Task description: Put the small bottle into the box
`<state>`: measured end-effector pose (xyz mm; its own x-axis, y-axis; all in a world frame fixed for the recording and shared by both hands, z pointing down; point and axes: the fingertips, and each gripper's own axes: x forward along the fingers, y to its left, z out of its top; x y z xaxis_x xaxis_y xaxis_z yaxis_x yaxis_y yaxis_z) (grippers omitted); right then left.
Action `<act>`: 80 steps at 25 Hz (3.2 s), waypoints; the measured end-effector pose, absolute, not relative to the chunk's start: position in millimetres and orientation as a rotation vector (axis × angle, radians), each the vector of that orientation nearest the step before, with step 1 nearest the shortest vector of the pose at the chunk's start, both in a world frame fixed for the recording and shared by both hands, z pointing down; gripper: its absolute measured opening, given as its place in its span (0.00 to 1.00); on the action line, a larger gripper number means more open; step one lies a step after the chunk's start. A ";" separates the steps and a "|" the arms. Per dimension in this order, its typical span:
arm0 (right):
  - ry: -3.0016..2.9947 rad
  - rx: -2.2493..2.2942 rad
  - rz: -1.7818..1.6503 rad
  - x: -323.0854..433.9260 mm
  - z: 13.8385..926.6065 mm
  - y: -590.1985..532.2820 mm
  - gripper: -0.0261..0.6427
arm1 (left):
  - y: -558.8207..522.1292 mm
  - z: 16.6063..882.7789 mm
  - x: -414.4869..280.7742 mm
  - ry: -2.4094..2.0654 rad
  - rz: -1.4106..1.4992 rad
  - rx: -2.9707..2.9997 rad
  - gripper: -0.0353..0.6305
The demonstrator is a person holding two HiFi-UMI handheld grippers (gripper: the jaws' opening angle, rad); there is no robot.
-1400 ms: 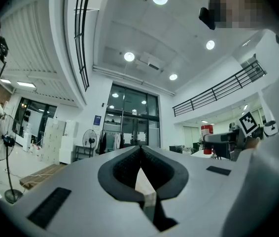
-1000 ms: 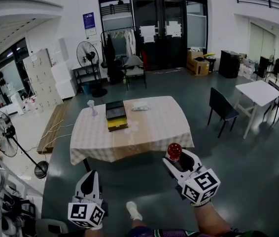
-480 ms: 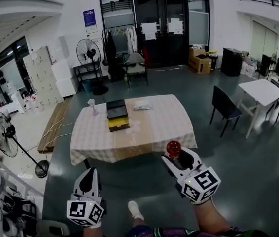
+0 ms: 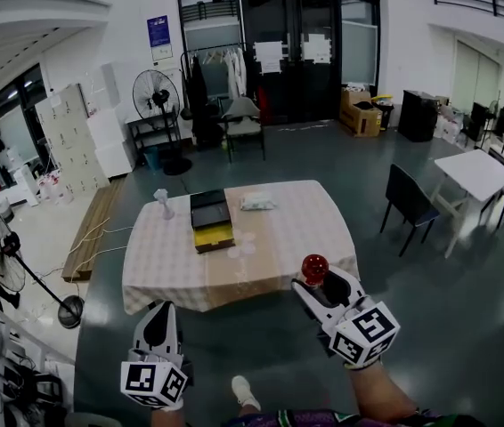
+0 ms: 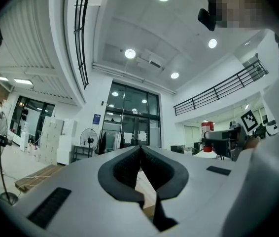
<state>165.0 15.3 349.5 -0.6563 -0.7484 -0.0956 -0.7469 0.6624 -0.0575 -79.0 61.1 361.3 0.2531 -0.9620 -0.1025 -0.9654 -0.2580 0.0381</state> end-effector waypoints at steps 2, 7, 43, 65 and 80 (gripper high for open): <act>2.756 -1.248 -0.025 157.7 345.3 -1.3 0.38 | 43.7 357.7 -87.1 1.890 0.158 -2.464 0.09; 2.745 -1.251 -0.048 140.3 334.1 -47.1 0.38 | 0.5 343.2 -102.9 1.883 0.139 -2.486 0.09; 2.822 -1.115 -0.057 -58.6 337.5 -269.9 0.38 | -198.8 364.1 -277.0 1.902 0.186 -2.536 0.09; 3.037 -0.763 -0.204 -107.3 397.3 -475.0 0.38 | -336.7 375.3 -267.6 2.187 0.171 -2.272 0.09; 3.239 -0.767 -0.424 -114.6 537.9 -542.8 0.38 | -384.7 411.1 -243.6 2.247 0.172 -2.253 0.09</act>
<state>-114.6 -542.8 537.9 -0.8738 -0.4096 0.2620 -0.4633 0.8650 -0.1928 -243.6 -384.7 411.1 -0.0001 -0.9990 -0.0444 -0.9942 -0.0047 0.1078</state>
